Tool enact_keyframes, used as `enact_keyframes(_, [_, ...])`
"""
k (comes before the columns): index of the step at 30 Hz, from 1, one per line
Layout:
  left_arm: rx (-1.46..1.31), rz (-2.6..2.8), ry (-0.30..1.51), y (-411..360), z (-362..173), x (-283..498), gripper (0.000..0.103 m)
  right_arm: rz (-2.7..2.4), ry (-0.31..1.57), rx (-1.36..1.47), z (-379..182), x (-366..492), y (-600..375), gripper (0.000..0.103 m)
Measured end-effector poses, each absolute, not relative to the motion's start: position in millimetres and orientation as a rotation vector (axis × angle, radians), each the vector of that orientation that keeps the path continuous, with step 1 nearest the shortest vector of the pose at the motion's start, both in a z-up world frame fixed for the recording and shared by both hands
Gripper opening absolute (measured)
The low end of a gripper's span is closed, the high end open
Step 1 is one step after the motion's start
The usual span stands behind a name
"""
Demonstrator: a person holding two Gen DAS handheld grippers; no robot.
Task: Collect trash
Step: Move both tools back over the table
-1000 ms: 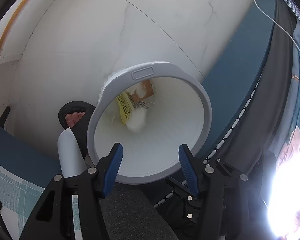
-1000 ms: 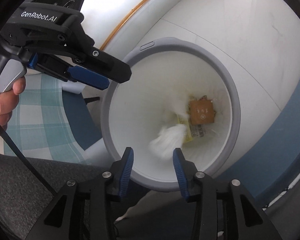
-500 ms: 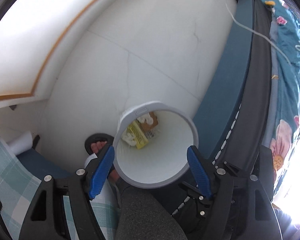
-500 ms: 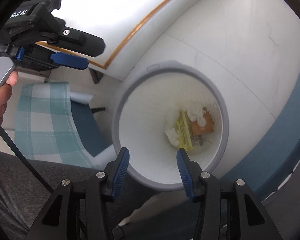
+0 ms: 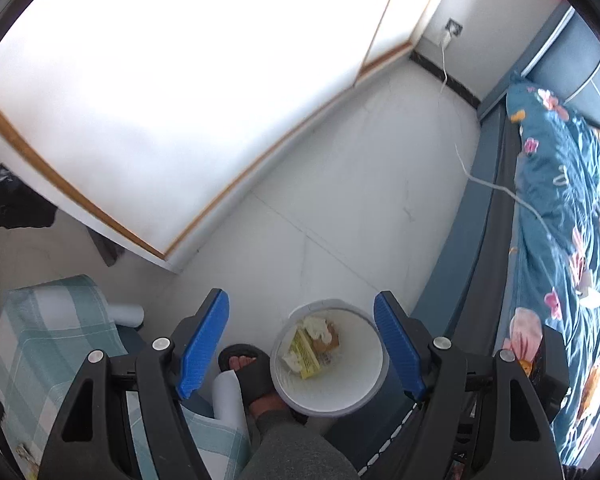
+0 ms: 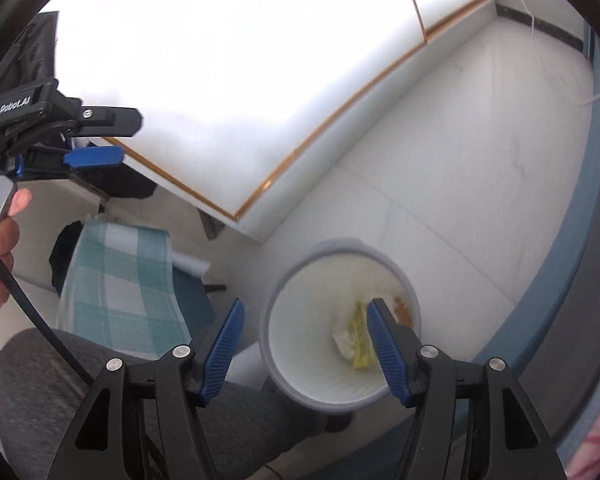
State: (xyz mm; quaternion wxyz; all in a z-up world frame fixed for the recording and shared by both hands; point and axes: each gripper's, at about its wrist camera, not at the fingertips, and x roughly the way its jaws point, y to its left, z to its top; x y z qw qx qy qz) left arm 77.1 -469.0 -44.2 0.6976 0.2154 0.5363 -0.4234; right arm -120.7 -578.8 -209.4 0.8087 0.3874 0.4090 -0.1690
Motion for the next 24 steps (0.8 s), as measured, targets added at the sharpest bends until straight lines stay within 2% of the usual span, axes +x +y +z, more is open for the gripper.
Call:
enact_keyframes(5, [0.454,-0.793,0.960,-427,7,72,0.072,-0.359,0.789,0.749,-158,-120,-577,0.064])
enact_keyframes(6, [0.434,-0.758,0.910,-413,20,70,0.077,-0.354,0.774,0.735,-148,-119,-576,0.064])
enact_keyframes(8, [0.366,-0.732,0.880,-391,35,70,0.084,-0.340,0.721,0.701,-120,-119,-570,0.065])
enact_keyframes(10, [0.287,-0.699,0.850,-366,49,71,0.084,-0.332,0.666,0.655,-91,-120,-562,0.072])
enact_keyframes(16, [0.161,-0.509,0.669,-286,83,69,0.085,-0.280,0.542,0.495,-23,-109,-520,0.076])
enact_keyframes(19, [0.095,-0.452,0.622,-248,92,67,0.087,-0.229,0.511,0.428,-2,-101,-494,0.078])
enact_keyframes(21, [0.052,-0.408,0.593,-221,96,70,0.095,-0.190,0.492,0.389,8,-92,-473,0.079])
enact_keyframes(24, [0.015,-0.341,0.570,-191,97,70,0.097,-0.144,0.464,0.326,20,-82,-442,0.083])
